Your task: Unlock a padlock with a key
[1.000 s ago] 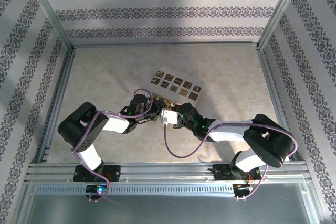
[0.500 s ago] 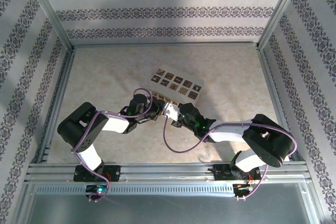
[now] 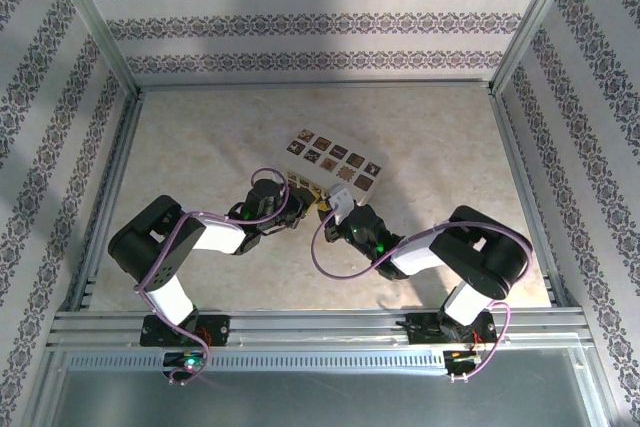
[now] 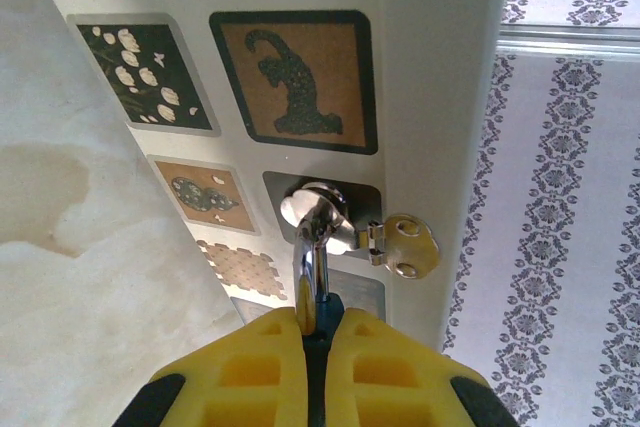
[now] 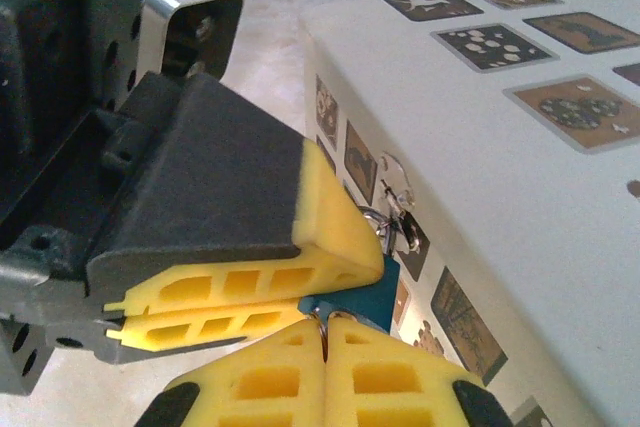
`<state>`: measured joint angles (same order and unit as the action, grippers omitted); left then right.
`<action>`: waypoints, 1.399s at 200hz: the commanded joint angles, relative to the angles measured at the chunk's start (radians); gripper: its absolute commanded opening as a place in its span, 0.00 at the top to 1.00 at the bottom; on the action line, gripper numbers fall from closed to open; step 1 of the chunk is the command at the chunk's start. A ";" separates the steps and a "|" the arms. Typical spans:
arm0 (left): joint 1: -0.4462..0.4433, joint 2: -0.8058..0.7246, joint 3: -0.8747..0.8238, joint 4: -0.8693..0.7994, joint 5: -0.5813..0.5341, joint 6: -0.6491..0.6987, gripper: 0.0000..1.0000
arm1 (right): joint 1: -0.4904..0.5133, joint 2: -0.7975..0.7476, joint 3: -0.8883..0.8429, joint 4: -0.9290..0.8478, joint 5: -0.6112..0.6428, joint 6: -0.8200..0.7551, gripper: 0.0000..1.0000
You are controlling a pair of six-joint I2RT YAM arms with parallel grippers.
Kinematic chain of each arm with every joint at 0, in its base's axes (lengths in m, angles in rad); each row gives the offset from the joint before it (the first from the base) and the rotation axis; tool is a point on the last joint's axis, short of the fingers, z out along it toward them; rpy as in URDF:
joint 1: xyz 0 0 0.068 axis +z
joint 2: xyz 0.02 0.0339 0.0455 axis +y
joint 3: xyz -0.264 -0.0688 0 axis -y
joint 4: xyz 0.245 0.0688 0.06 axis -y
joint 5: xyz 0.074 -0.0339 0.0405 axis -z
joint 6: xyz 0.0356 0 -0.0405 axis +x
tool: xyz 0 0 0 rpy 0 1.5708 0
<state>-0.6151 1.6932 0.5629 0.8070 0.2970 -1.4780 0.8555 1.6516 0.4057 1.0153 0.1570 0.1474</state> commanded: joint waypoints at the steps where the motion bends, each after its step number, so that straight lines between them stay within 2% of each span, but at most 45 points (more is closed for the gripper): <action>1: -0.032 -0.015 -0.005 0.057 0.088 0.016 1.00 | 0.014 0.022 0.008 0.172 0.019 0.145 1.00; 41: -0.032 -0.017 -0.010 0.057 0.084 0.024 1.00 | 0.029 0.040 0.008 0.175 0.024 0.169 1.00; 63: -0.031 -0.019 -0.016 0.051 0.081 0.035 1.00 | 0.029 0.016 -0.019 0.169 0.026 0.172 0.82; 85: -0.031 -0.023 -0.015 0.029 0.073 0.058 1.00 | 0.030 -0.052 -0.056 0.127 0.027 0.181 0.76; 105: -0.030 -0.029 -0.011 0.000 0.071 0.089 1.00 | 0.033 -0.157 -0.125 0.053 0.030 0.201 0.64; 118: -0.030 -0.033 -0.009 -0.024 0.068 0.113 1.00 | 0.033 -0.260 -0.141 -0.064 0.031 0.218 0.60; 149: -0.033 -0.057 -0.011 -0.106 0.070 0.182 1.00 | 0.018 -0.538 -0.094 -0.511 0.015 0.222 0.49; 163: -0.040 -0.070 -0.016 -0.141 0.068 0.209 1.00 | -0.029 -0.633 -0.076 -0.654 -0.031 0.256 0.46; 184: -0.059 -0.076 -0.031 -0.157 0.063 0.223 1.00 | -0.159 -0.718 -0.031 -0.845 -0.153 0.376 0.44; 211: -0.088 -0.052 -0.045 -0.150 0.052 0.218 1.00 | -0.292 -0.730 0.022 -1.009 -0.285 0.466 0.42; 247: -0.113 -0.019 -0.037 -0.170 0.016 0.246 1.00 | -0.326 -0.701 0.035 -1.046 -0.283 0.494 0.35; 264: -0.123 -0.015 -0.013 -0.227 -0.004 0.287 0.95 | -0.333 -0.667 0.045 -1.051 -0.282 0.495 0.32; 280: -0.129 -0.014 -0.005 -0.230 -0.010 0.317 0.87 | -0.340 -0.635 0.057 -1.043 -0.287 0.497 0.28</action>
<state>-0.7181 1.6535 0.5400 0.6685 0.3119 -1.2331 0.5316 0.9829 0.4179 0.0051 -0.1017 0.6189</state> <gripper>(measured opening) 0.087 0.697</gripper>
